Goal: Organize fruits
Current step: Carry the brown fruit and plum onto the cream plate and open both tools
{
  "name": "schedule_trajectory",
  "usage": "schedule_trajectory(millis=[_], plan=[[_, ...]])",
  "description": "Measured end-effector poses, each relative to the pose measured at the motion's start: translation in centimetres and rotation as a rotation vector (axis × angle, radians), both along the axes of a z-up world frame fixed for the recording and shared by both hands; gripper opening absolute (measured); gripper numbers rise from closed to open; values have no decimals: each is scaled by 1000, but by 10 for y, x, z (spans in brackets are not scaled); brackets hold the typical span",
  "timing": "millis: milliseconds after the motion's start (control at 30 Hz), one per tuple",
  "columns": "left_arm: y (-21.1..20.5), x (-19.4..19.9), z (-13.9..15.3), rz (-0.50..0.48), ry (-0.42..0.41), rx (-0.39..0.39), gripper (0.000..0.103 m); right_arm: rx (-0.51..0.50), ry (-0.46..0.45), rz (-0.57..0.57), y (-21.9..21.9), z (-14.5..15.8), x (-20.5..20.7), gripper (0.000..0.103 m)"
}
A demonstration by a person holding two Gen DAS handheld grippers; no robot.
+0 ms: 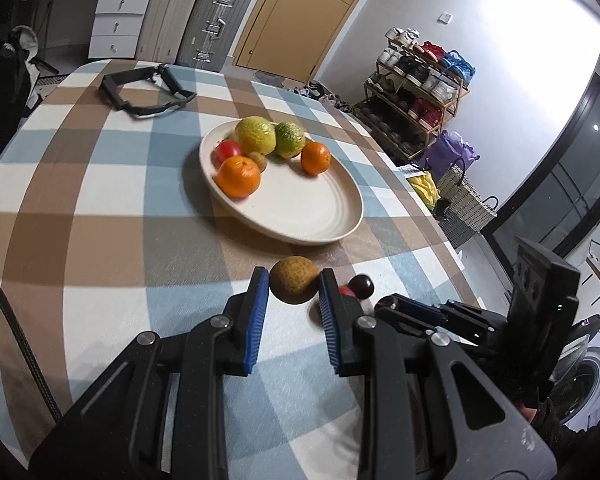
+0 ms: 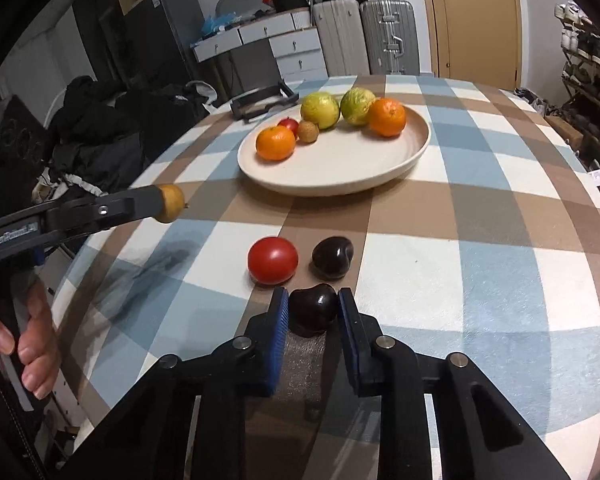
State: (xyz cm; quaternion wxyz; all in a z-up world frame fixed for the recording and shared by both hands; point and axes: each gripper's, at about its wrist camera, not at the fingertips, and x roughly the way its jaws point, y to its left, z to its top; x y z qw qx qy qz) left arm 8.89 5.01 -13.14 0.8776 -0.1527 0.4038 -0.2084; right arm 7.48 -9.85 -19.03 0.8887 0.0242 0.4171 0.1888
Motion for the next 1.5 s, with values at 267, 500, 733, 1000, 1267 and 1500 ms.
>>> schedule_trajectory(millis=[267, 500, 733, 1000, 1267, 1500], plan=[[-26, 41, 13, -31, -24, 22, 23, 32, -72, -16, -22, 28, 23, 25], [-45, 102, 20, -32, -5, 38, 23, 32, -106, 4, -25, 44, 68, 25], [-61, 159, 5, -47, 62, 50, 23, 42, -95, 18, -26, 41, 118, 25], [-71, 197, -21, -58, 102, 91, 23, 38, -38, 35, -22, 20, 158, 25], [-66, 214, -39, -51, 144, 73, 23, 54, -13, 99, -1, 7, 176, 25], [-67, 219, -40, -56, 136, 63, 23, 27, -1, 92, 7, -1, 185, 25]])
